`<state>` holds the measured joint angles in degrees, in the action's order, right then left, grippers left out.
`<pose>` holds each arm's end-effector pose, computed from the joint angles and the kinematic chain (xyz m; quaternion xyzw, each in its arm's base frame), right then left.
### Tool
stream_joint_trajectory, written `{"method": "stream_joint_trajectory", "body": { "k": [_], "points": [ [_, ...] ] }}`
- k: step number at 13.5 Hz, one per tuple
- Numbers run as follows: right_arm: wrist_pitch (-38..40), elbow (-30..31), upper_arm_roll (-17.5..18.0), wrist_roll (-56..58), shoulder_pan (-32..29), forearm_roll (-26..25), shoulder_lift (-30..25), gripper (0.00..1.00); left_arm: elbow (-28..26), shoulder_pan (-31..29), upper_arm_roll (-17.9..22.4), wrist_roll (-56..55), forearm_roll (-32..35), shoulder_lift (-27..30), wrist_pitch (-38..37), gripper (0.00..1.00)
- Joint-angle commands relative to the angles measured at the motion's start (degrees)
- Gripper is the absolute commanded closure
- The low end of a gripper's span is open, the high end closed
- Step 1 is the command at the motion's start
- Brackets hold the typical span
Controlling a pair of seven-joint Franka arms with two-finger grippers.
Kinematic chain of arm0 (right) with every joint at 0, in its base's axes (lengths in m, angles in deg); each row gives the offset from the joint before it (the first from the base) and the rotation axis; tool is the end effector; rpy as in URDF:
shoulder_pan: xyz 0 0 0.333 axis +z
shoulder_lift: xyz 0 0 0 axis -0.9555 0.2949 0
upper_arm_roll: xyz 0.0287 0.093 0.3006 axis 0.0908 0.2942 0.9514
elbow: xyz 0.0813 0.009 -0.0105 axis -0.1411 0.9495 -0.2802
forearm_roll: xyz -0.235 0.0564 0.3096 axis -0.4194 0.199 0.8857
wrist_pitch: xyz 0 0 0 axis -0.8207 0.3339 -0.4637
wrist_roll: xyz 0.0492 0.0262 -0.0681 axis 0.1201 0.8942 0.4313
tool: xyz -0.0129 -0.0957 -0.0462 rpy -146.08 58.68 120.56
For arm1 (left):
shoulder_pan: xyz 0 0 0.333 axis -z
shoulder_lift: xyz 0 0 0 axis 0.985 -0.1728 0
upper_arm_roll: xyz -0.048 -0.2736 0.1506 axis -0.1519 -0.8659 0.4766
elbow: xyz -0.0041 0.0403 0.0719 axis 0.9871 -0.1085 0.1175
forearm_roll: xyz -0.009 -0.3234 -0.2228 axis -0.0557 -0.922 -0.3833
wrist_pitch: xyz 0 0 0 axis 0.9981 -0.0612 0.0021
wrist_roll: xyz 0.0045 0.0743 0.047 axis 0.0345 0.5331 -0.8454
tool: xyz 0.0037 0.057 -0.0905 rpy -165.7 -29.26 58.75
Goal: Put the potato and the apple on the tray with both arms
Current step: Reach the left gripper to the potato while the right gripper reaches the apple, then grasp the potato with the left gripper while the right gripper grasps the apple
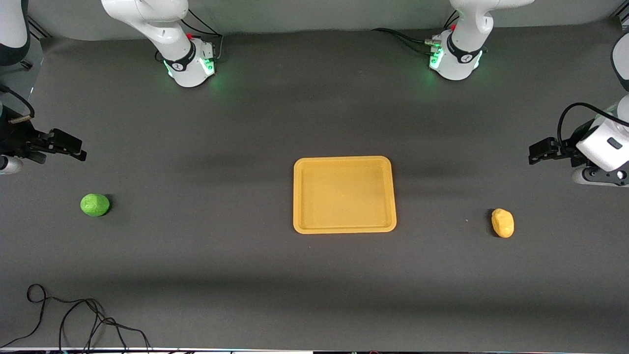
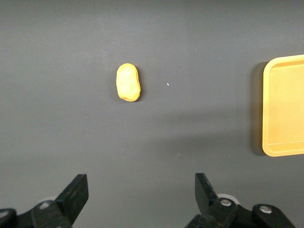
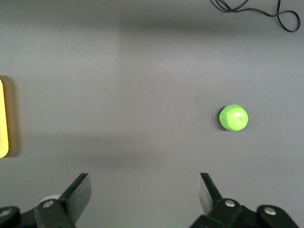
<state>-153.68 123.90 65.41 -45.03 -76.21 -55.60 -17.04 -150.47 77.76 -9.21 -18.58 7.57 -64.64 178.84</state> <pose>0.5634 -0.0337 0.5927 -0.9999 -0.0105 0.0012 0.0014 0.5734 0.0084 0.5313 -0.9986 0.0414 0.0315 0.0009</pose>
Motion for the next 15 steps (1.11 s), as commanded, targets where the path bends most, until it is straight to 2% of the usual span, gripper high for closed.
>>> {"method": "stream_joint_trajectory", "body": {
  "k": [1,4,6,7,10,13,15],
  "points": [
    [0.9,-1.4,-0.5,-1.3,0.9,-0.3,0.5,0.0,0.4,-0.1,0.0,0.2,0.2,-0.6,-0.9,0.0],
    [0.8,-1.4,-0.5,-0.4,0.8,-0.3,0.5,0.0,-3.2,-0.3,0.1,0.2,1.4,-3.6,5.8,0.01],
    [-0.3,0.6,-0.7,-0.3,0.9,0.1,0.4,0.0,-2.1,-0.3,0.2,0.5,1.5,-11.1,12.3,0.0],
    [-3.5,2.8,-0.9,-0.1,0.1,0.4,0.4,0.0,-0.7,-0.3,0.3,1.2,2.2,-14.8,15.1,0.01],
    [-9.3,7.2,-9.3,9.2,-0.1,0.4,0.7,0.0,4.0,-3.2,0.1,4.6,1.9,-23.8,20.8,0.0],
    [-13.1,7.6,-18.6,20.2,-0.1,0.4,2.6,0.0,5.8,-3.4,0.1,4.8,2.0,-30.6,24.3,0.01],
    [-13.7,7.6,-21.4,22.9,-0.1,0.5,2.6,0.0,5.9,-3.4,0.1,4.8,1.5,-34.7,29.5,0.01]
  ]
}}
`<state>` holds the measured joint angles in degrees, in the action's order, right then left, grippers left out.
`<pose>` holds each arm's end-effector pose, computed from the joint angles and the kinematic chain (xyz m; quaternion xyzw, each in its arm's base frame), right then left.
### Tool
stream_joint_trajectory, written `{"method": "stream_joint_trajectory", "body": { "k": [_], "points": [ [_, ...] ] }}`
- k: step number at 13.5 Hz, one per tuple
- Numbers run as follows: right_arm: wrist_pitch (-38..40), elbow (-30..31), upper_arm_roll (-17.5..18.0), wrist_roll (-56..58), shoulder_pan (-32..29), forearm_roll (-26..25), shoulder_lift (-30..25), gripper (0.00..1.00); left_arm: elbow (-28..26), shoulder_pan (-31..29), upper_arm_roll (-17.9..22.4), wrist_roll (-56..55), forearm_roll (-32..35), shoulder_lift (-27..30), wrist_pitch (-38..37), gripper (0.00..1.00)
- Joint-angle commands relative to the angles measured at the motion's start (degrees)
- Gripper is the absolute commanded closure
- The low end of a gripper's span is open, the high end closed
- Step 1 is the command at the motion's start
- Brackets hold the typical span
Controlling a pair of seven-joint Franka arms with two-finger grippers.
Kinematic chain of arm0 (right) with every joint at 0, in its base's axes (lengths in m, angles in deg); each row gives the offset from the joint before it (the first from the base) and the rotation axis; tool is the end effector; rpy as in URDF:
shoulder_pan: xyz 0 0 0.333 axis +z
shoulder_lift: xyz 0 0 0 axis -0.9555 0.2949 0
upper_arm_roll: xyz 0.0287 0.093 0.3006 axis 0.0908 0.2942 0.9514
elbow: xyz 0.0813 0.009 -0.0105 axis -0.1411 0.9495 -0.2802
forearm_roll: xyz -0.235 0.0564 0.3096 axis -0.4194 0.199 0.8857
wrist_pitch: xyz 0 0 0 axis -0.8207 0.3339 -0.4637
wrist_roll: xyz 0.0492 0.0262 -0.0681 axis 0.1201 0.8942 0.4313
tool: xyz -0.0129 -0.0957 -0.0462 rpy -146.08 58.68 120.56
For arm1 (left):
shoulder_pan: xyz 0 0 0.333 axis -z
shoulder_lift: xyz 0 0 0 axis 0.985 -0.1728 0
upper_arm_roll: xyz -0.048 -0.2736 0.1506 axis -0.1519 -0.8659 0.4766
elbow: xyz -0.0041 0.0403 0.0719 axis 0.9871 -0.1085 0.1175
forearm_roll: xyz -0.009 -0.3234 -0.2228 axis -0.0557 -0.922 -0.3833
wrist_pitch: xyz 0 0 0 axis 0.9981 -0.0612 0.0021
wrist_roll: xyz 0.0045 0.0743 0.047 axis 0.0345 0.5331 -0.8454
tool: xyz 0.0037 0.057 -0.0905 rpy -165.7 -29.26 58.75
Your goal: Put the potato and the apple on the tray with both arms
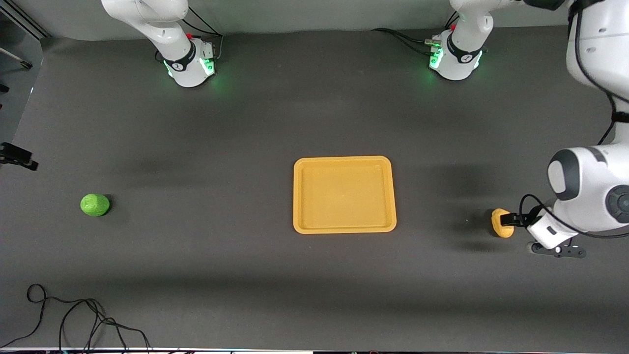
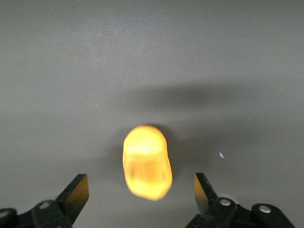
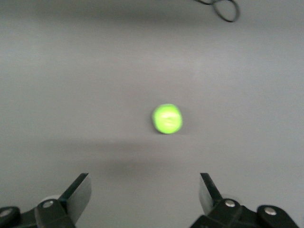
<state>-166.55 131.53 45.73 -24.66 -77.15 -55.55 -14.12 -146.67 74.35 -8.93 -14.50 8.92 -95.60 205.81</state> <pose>0.5379 -0.2348 0.5216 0.9997 0.0085 0.0151 0.0174 0.6732 0.0550 0.2563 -0.9981 0.0518 0.0334 0.0018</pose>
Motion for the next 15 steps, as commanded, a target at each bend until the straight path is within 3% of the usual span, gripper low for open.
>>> {"method": "stream_joint_trajectory", "body": {
  "k": [1,3,4,7,9,12,15],
  "points": [
    [-1.0,0.1,-1.9,2.9,0.9,0.6,-0.1,0.0,1.9,-0.1,-0.2,0.9,0.5,-4.6,2.6,0.01],
    [-3.1,0.8,-2.4,5.3,0.4,4.3,2.5,0.0,1.6,-0.5,-0.2,1.6,-0.1,-5.5,1.8,0.06],
    [-5.2,1.5,-2.8,7.0,-0.2,6.6,4.4,0.0,1.7,-1.8,-0.2,1.1,-0.8,-5.8,1.7,0.14],
    [-16.8,9.8,-2.8,8.2,0.0,9.3,6.8,0.0,2.5,-1.4,-0.3,-0.5,-2.9,-4.6,-2.2,0.66],
    [-25.2,15.8,-2.7,8.5,0.4,10.7,7.9,0.0,5.8,-1.0,-0.5,-3.3,-3.3,-4.1,-7.8,0.9],
    [-32.1,16.1,-2.7,16.6,0.3,19.9,15.8,0.0,12.1,1.8,-1.2,-10.5,-3.4,-3.2,-17.8,0.9],
    [-37.5,15.6,-2.7,22.2,0.3,26.6,21.9,0.0,12.4,6.5,-4.4,-17.8,-3.7,-0.8,-19.3,0.92]
  ]
}}
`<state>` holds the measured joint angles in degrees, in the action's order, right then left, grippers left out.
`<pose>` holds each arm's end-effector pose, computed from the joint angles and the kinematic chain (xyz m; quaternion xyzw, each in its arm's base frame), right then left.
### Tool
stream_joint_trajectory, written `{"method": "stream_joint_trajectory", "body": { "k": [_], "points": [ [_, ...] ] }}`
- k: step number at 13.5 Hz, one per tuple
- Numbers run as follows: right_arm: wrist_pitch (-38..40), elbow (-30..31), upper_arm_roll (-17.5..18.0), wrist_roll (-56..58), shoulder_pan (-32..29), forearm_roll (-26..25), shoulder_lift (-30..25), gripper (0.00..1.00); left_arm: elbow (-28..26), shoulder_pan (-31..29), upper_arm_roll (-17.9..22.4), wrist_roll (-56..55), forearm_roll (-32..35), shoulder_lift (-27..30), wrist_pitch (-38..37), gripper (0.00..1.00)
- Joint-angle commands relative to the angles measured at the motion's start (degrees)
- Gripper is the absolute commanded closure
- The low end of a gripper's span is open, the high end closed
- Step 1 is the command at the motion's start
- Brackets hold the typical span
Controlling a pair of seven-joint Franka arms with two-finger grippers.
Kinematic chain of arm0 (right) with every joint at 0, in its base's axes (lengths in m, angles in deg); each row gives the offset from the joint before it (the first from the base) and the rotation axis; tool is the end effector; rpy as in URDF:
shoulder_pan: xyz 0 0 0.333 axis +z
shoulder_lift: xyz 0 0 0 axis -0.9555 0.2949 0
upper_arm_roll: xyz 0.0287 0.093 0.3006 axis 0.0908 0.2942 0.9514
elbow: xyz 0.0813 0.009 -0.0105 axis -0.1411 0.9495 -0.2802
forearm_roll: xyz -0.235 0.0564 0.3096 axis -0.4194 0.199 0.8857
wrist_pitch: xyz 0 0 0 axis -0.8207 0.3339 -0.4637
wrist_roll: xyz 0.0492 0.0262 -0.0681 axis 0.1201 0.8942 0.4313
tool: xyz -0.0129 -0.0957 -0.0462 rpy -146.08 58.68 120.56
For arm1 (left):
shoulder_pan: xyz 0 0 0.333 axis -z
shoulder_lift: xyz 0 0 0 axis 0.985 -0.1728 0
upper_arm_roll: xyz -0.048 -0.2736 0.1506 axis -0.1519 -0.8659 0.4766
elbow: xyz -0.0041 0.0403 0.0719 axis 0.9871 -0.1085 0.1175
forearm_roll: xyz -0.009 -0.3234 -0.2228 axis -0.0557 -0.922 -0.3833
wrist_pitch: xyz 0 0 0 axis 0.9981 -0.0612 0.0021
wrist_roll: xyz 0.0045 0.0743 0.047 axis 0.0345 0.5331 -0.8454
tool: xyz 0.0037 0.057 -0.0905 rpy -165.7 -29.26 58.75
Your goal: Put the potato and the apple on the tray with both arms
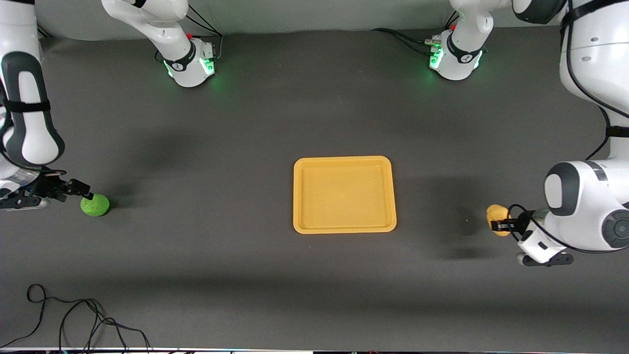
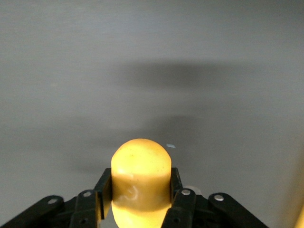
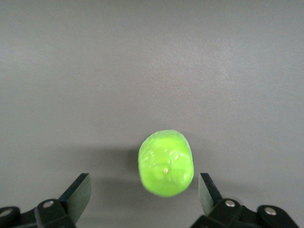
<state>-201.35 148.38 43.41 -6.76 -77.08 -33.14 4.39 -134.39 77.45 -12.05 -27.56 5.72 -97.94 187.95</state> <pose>0.5377 -0.2611 0.2625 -0.9978 -0.0084 -0.0613 0.0244 0.6934 -0.0147 0.3001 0.9939 0.0255 -0.1026 0.0302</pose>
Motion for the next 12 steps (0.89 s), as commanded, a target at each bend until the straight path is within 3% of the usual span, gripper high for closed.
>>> {"method": "stream_joint_trajectory", "body": {
  "k": [1,3,6,7,8,9,12],
  "points": [
    [-3.6,-1.3,-0.3,4.6,0.1,4.8,4.5,0.0,0.2,4.7,-3.3,-8.3,-0.4,2.0,-0.8,0.92],
    [-5.8,-1.3,0.2,4.8,0.1,6.2,6.8,0.0,0.2,9.0,-5.6,-15.0,0.4,2.0,-0.7,0.92],
    [-6.8,-2.8,0.4,4.8,0.0,6.9,9.3,0.01,-1.1,18.3,-5.5,-22.5,0.6,0.3,0.6,0.92],
    [-6.7,-3.2,0.4,4.8,0.0,6.9,10.0,0.16,-2.5,20.5,-5.5,-23.5,0.6,0.1,1.5,0.92],
    [-6.5,-3.3,0.4,4.9,0.1,6.8,10.0,0.47,-3.2,22.3,-5.4,-24.5,0.6,-0.2,2.4,0.92],
    [-6.1,-3.5,0.4,5.2,0.2,6.8,10.0,0.64,-3.1,22.7,-5.4,-25.0,0.7,-0.9,2.9,0.92],
    [-1.9,-5.0,0.3,4.5,1.4,6.5,7.0,0.7,-3.7,23.4,-5.4,-25.0,0.9,-2.3,2.8,0.92]
  ]
}}
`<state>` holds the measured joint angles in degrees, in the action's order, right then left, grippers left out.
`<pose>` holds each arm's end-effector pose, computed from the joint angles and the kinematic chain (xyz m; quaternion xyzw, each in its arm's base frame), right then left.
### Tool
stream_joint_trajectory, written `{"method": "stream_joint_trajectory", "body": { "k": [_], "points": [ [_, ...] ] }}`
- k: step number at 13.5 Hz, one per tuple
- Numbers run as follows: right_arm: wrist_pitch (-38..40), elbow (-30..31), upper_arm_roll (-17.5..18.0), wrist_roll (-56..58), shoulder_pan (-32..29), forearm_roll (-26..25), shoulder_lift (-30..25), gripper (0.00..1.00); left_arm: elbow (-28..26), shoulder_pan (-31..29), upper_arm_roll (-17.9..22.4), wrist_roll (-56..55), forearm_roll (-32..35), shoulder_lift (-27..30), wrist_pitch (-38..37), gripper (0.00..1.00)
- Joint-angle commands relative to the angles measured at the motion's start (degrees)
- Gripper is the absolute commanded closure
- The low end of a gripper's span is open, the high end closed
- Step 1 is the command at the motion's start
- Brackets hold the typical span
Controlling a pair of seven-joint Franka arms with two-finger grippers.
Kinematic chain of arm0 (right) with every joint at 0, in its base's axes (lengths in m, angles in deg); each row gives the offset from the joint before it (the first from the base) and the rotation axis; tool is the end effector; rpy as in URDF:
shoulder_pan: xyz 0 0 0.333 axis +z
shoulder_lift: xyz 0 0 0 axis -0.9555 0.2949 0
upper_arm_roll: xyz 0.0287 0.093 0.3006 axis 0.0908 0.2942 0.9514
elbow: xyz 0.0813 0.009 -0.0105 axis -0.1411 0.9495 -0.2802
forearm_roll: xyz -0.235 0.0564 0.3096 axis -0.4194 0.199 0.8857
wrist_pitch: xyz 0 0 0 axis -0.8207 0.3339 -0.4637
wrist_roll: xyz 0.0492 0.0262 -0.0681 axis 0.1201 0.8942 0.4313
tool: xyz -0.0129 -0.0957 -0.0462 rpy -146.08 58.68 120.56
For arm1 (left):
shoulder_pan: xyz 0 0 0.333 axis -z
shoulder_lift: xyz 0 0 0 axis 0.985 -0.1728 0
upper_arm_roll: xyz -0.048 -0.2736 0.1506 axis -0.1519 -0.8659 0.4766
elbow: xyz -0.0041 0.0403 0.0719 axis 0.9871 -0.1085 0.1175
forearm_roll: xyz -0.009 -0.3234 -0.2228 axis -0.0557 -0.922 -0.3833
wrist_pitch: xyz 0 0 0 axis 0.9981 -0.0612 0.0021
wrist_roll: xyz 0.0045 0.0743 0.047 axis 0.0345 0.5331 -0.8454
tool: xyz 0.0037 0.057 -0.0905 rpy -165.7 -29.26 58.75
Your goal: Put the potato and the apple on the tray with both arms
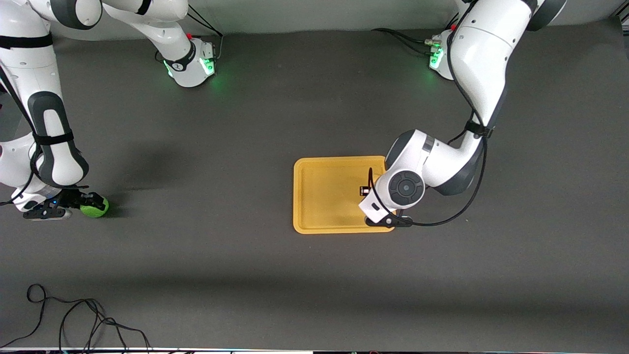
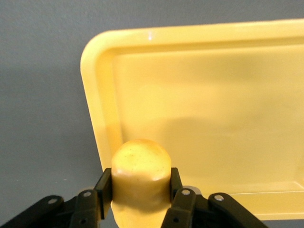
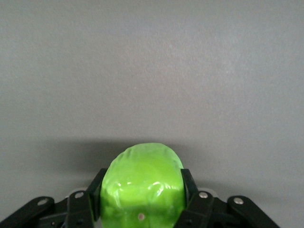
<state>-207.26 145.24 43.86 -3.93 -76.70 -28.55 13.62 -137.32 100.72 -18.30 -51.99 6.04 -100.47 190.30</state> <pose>0.5507 -0.2651 0.2022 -0.9982 -0.0092 -0.0586 0.0035 0.5928 -0.3403 0.2555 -0.9899 0.0113 0.1414 0.0011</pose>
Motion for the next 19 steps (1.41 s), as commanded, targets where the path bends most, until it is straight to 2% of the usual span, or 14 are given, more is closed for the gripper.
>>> {"method": "stream_joint_trajectory", "body": {
  "k": [1,3,4,6,8,9,10,11,12,15,17,19],
  "points": [
    [9.9,-4.3,-0.8,1.3,1.8,1.4,-3.6,0.71,-0.8,0.2,0.9,-0.6,0.6,-0.2,0.4,0.91],
    [16.7,-8.9,-2.3,-0.2,2.2,-5.0,-7.0,0.72,-1.2,0.4,0.9,-0.7,0.6,-1.3,1.5,0.86],
    [22.0,-11.8,-2.2,-3.7,2.2,-9.0,-8.8,0.72,-1.3,0.5,0.9,-0.8,0.6,-1.7,3.1,0.79],
    [37.2,-20.6,-2.1,-12.6,3.6,-16.0,-11.2,0.72,-1.8,1.1,0.9,-0.8,0.6,-2.1,3.6,0.72],
    [48.9,-29.7,-2.2,-20.0,7.1,-20.5,-12.3,0.72,-1.9,1.3,0.9,-0.2,0.6,-2.9,3.4,0.69],
    [53.5,-33.0,-2.1,-22.2,8.1,-20.9,-12.3,0.72,-1.9,1.3,1.0,-0.2,0.7,-3.0,3.6,0.69],
    [55.7,-34.9,-2.1,-24.0,10.0,-20.9,-12.2,0.72,-1.9,1.3,1.0,-0.2,0.7,-3.3,3.6,0.53],
    [56.0,-35.5,-2.2,-25.9,11.5,-20.9,-12.3,0.72,-1.9,1.4,1.0,0.0,1.3,-3.4,3.9,0.12],
    [56.0,-36.0,-2.1,-27.3,12.8,-20.9,-12.3,0.72,-1.9,1.3,1.0,0.0,2.6,-3.5,3.9,0.06],
    [56.0,-36.9,-2.0,-33.0,18.0,-20.7,-12.3,0.72,-1.0,0.2,1.0,0.0,2.8,-1.9,2.5,0.01],
    [56.0,-38.1,-1.9,-37.8,21.8,-20.7,-12.0,0.72,-0.9,-1.9,1.1,0.5,2.8,3.9,-0.1,0.01],
    [55.9,-38.3,-1.8,-43.7,26.1,-20.3,-11.4,0.72,-0.7,-6.4,0.9,3.4,2.8,10.2,-4.5,0.0]
  ]
}}
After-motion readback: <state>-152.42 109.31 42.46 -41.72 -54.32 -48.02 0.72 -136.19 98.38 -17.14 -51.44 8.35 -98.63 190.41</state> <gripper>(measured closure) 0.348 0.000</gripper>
